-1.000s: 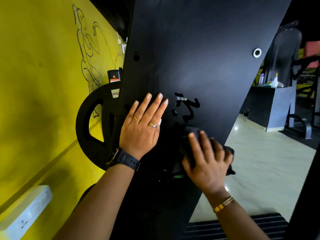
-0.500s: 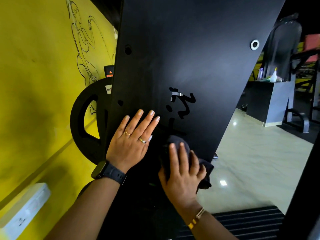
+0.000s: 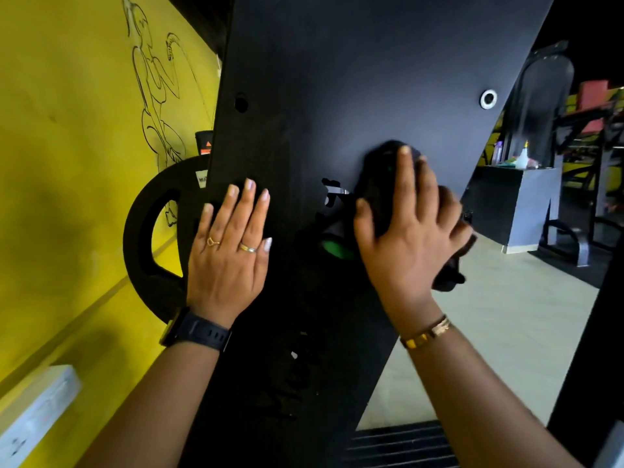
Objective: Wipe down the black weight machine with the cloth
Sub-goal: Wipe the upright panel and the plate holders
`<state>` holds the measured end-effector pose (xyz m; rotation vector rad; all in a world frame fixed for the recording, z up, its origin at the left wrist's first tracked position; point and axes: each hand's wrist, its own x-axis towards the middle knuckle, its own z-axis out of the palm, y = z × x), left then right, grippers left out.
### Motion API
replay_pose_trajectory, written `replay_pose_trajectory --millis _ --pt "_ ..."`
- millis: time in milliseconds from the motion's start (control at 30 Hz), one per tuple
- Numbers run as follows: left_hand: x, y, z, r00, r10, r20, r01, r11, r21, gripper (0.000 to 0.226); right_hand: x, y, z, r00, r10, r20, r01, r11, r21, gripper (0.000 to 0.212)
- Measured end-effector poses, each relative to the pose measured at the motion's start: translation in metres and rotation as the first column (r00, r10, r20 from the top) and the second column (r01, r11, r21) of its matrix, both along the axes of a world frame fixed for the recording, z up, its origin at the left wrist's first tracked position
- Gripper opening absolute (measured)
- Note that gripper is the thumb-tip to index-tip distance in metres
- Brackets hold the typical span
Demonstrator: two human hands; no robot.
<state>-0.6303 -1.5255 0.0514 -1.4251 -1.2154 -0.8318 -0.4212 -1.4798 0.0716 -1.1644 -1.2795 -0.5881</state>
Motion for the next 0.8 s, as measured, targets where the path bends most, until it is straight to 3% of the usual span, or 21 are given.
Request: replay_pose_trajectory --millis 267,433,633,700,800 --pt "-0.002 0.005 -0.006 1.000 0.004 -0.016 -0.003 0.999 0.043 0.050 -0.035 -0.021 -0.057 0.893 0.040 0.448 -0.103 0.987 0.119 0.054" --pt "0.000 0.006 -0.007 1.000 -0.004 -0.004 0.004 0.999 0.041 0.051 0.009 -0.002 -0.012 0.965 0.012 0.263 -0.035 0.996 0.082 0.059" --pt "0.002 0.007 -0.007 1.000 0.005 -0.009 -0.005 0.998 0.059 0.050 0.031 0.013 0.025 0.988 0.044 -0.147 -0.043 0.999 0.006 0.064" --pt "0.002 0.007 -0.008 1.000 0.013 -0.013 -0.013 0.998 0.060 0.051 0.010 0.006 0.026 0.995 -0.001 -0.103 0.005 0.999 0.035 0.064" --pt "0.002 0.008 -0.008 0.999 0.021 0.027 -0.023 0.997 0.072 0.056 -0.028 -0.010 0.011 0.989 0.017 0.144 -0.032 0.994 0.103 0.061"
